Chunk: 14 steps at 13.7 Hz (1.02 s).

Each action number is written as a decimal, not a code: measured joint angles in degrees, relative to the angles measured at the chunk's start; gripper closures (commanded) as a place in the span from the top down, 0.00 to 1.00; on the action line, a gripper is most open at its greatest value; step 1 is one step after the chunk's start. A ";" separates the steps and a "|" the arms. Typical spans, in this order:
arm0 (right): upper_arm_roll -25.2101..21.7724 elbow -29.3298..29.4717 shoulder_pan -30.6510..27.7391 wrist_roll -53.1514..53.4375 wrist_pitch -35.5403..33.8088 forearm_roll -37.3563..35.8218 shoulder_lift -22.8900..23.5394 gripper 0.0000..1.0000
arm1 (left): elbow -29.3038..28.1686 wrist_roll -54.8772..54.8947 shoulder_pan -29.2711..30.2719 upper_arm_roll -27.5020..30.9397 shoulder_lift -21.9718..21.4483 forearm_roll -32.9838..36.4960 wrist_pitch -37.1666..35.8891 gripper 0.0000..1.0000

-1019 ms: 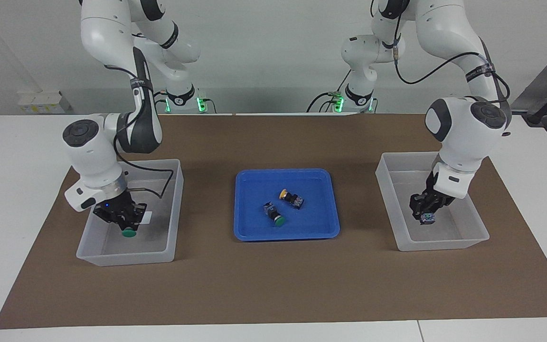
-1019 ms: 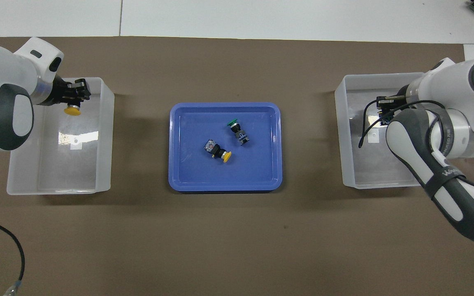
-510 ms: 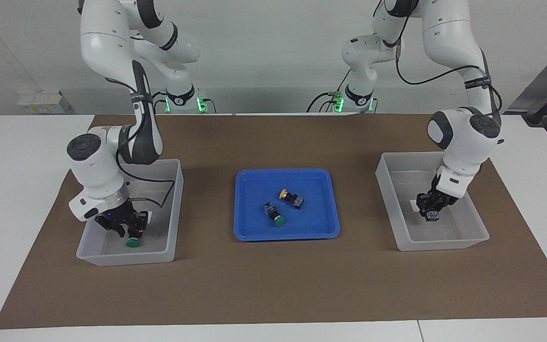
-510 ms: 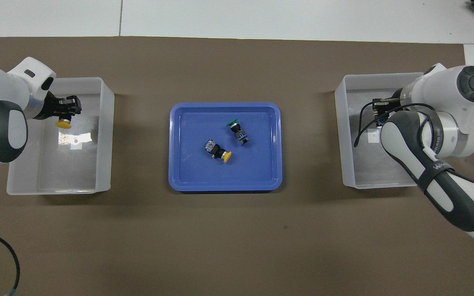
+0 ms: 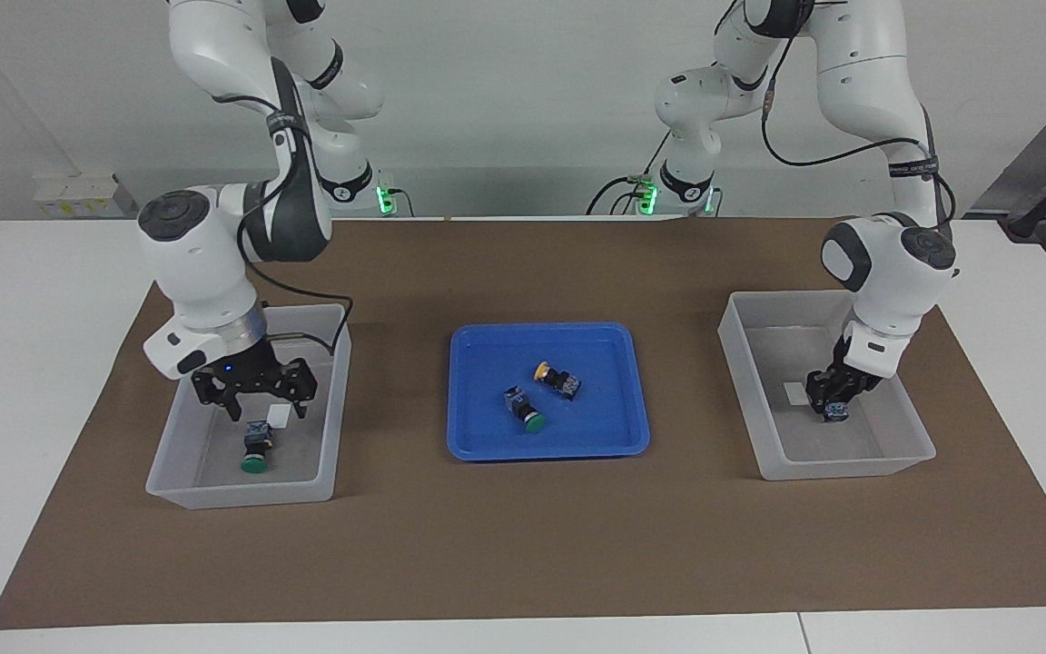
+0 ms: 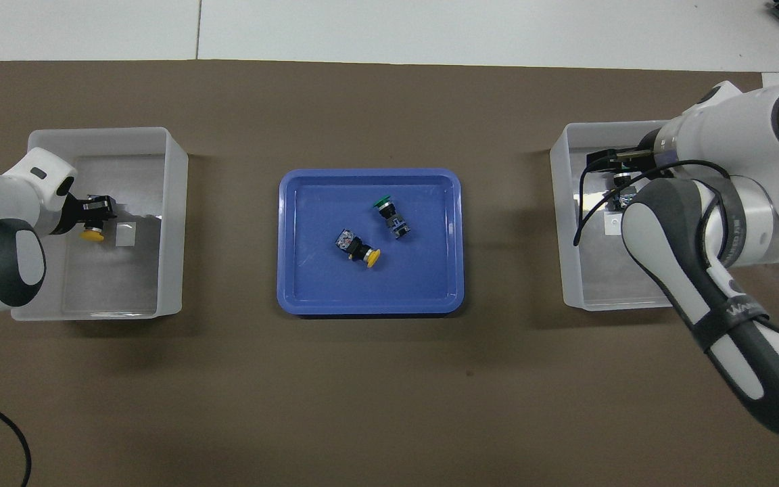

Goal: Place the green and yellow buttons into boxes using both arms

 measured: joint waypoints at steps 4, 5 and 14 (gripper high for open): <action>0.18 -0.05 9.78 8.98 0.92 0.05 -0.14 1.00 | 4.34 0.00 -0.31 -0.79 -0.50 0.00 -7.66 0.89; 0.19 -0.05 11.73 10.26 1.99 0.05 0.19 1.00 | 7.00 -0.11 -0.55 -1.03 -0.88 0.00 -12.18 0.88; 0.20 -0.02 23.47 12.42 15.58 0.01 8.90 1.00 | 21.75 -31.01 -16.06 -1.64 -2.94 -0.02 -34.37 0.87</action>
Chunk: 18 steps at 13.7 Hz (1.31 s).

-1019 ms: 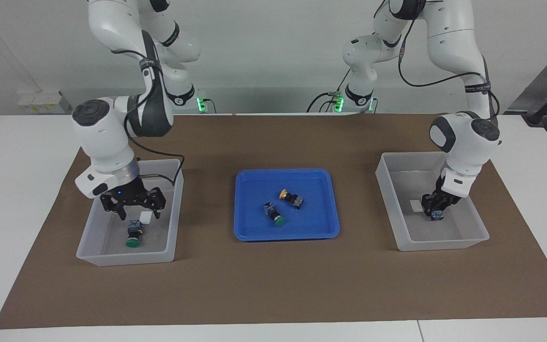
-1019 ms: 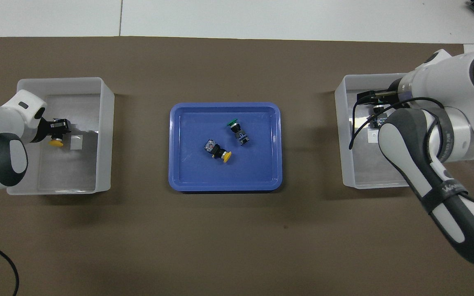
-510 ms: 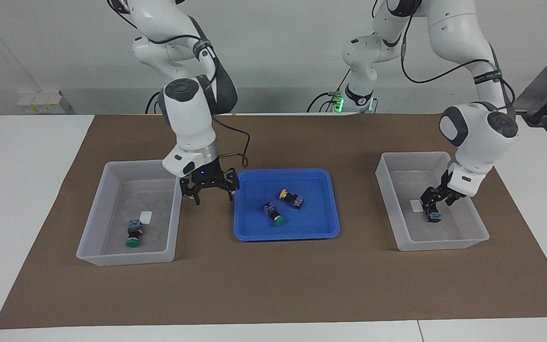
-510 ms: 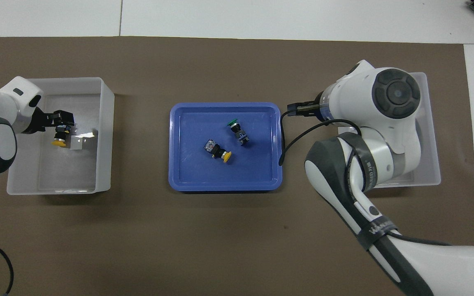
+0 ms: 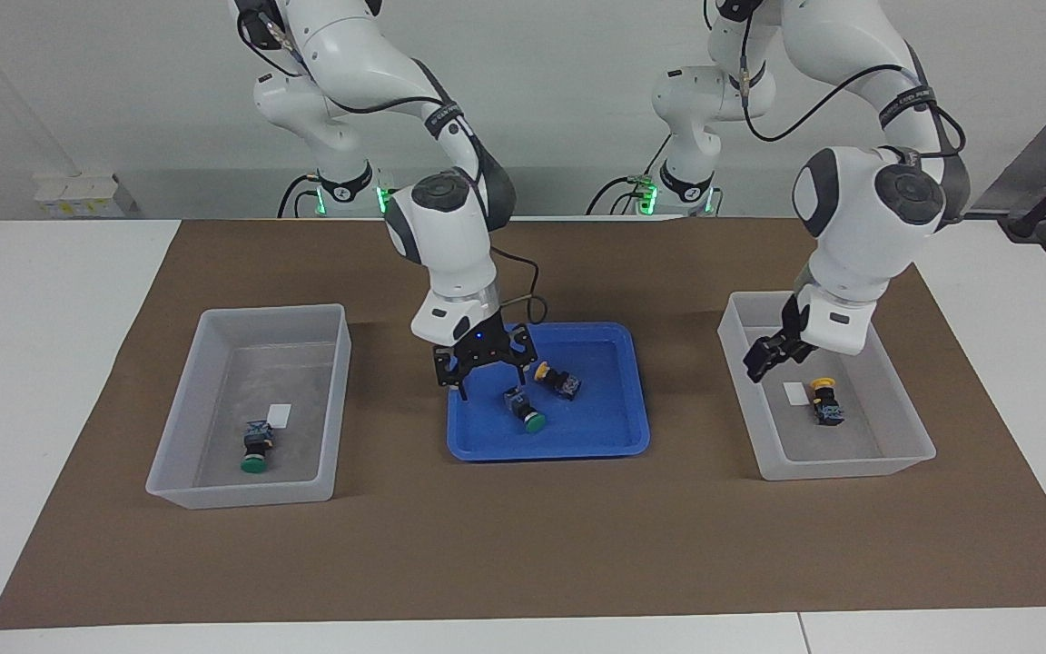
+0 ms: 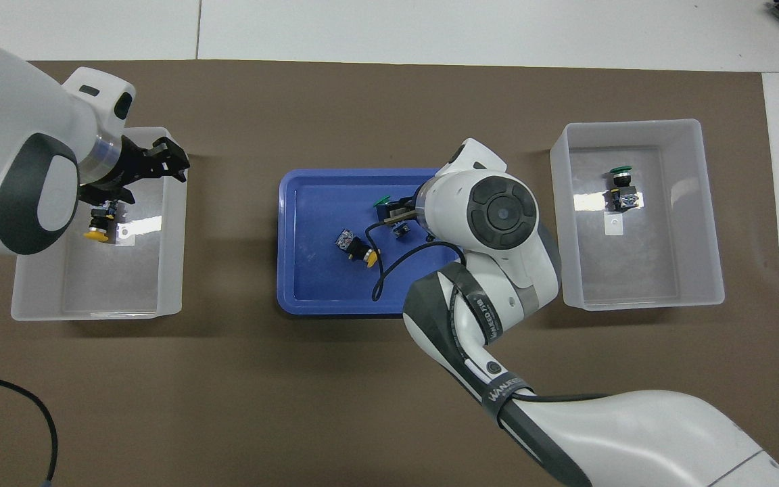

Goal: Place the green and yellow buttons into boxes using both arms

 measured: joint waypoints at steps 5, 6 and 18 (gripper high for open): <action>-0.01 0.00 2.03 0.00 3.84 -0.75 4.40 0.68 | -0.94 -7.54 -3.16 -0.10 0.09 0.00 0.97 0.87; -0.02 0.00 2.06 0.00 3.98 -0.81 4.72 0.59 | -1.88 -8.34 -3.51 -0.10 0.04 -0.01 2.09 0.86; -0.75 -0.02 -2.36 1.30 -1.79 -2.10 -2.10 0.00 | -11.18 -22.69 -8.39 -0.34 -2.25 -0.14 12.34 0.75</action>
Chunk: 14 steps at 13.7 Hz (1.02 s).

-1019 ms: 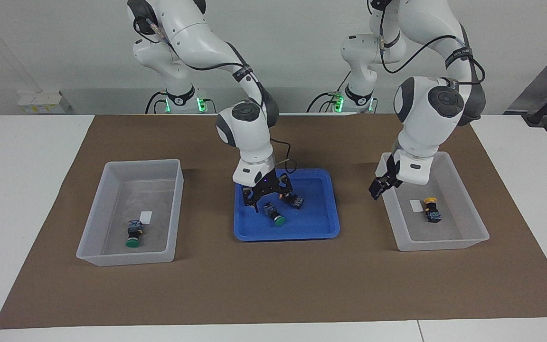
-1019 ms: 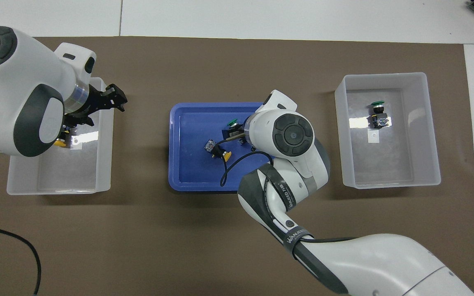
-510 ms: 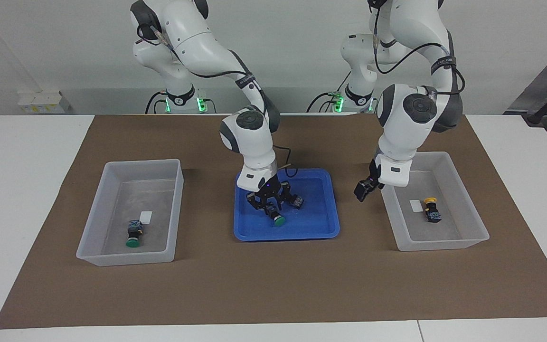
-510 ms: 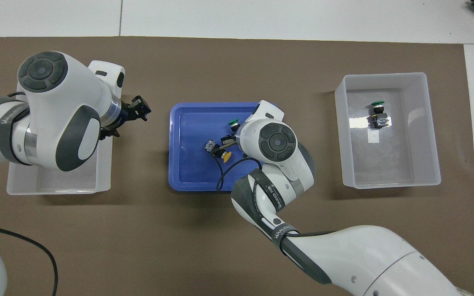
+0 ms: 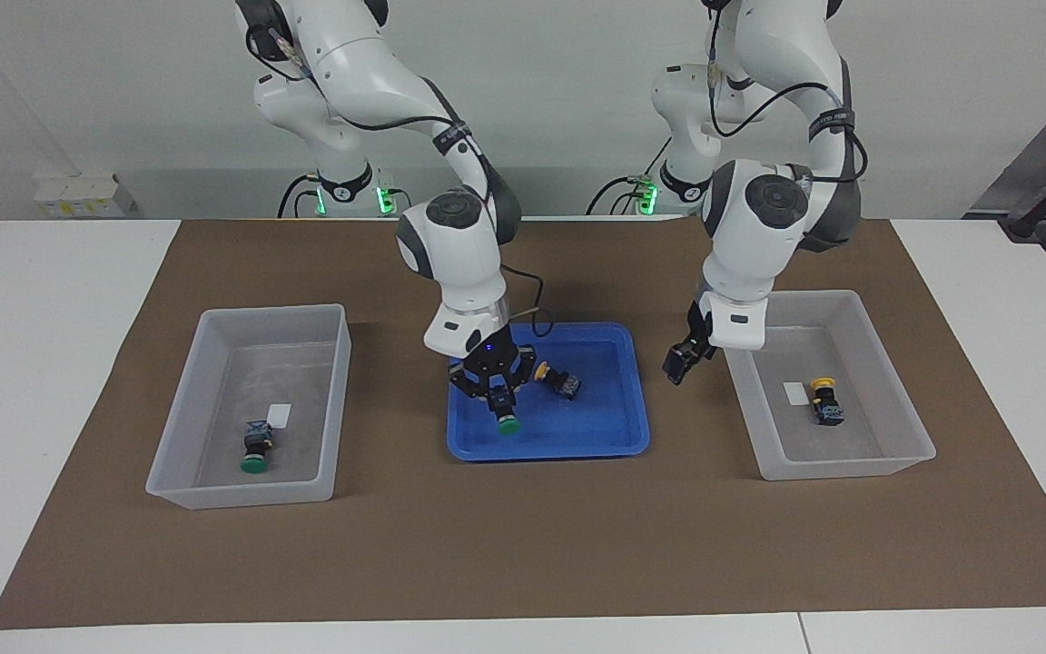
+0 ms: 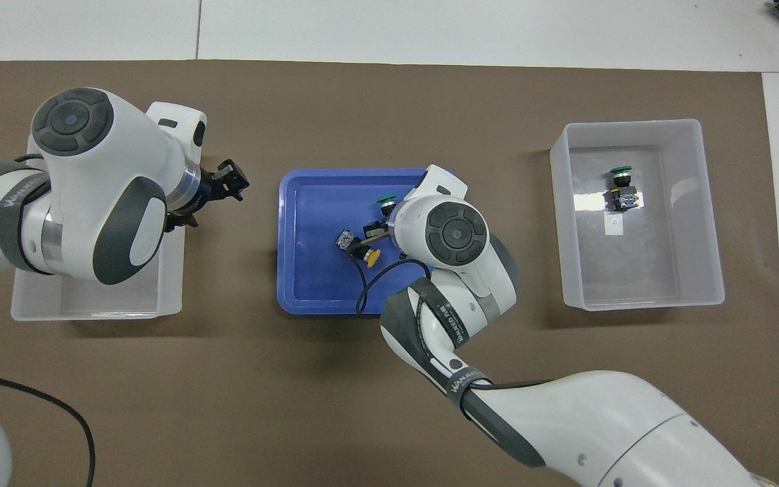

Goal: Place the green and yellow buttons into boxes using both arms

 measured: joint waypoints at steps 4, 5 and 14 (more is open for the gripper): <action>-0.09 -2.22 -7.98 -1.89 -5.91 -0.58 -8.45 0.00 | -2.41 -14.45 -4.80 -0.06 -0.18 -0.01 6.61 0.75; -0.10 -3.27 -10.17 -3.66 -6.35 -0.61 -9.74 0.00 | -3.03 -16.87 -6.10 -0.08 -0.17 -0.01 8.13 0.75; -0.15 -8.01 -23.66 -14.62 -6.23 -0.61 -9.44 0.00 | -8.29 -28.81 -14.68 -0.03 4.76 -0.01 19.73 0.75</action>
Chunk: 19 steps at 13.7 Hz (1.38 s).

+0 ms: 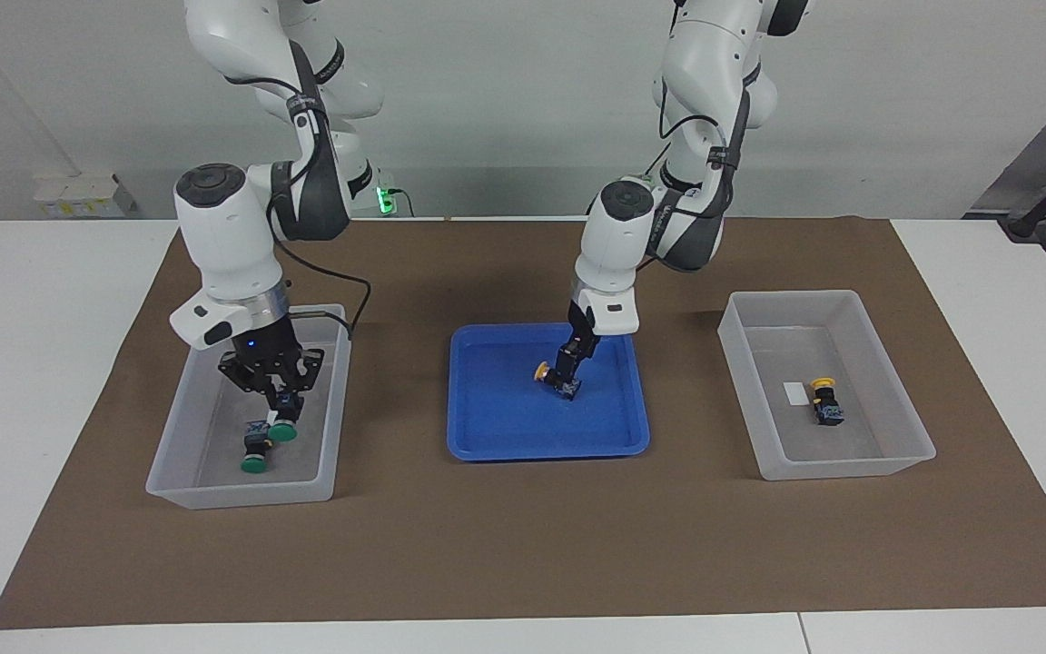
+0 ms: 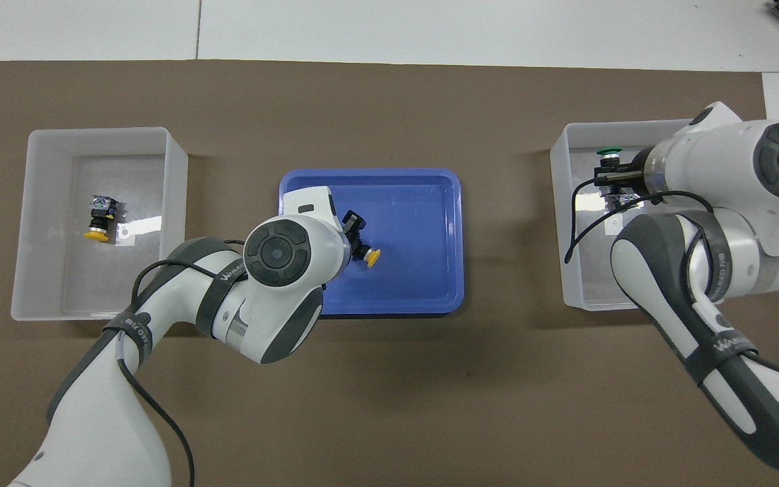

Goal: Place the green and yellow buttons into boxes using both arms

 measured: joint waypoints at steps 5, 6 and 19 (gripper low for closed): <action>0.01 -0.38 -2.26 -2.19 2.62 0.00 4.85 0.05 | -1.35 -1.53 -0.84 0.05 1.48 0.00 4.49 0.75; 0.01 -0.39 -2.47 -2.71 3.31 0.00 5.78 0.24 | -2.08 -1.61 -0.89 0.05 1.64 0.00 5.74 0.75; 0.73 5.40 -2.27 -1.84 -9.07 0.38 -0.36 1.00 | -2.83 -1.56 -0.81 0.53 1.98 1.37 6.34 0.00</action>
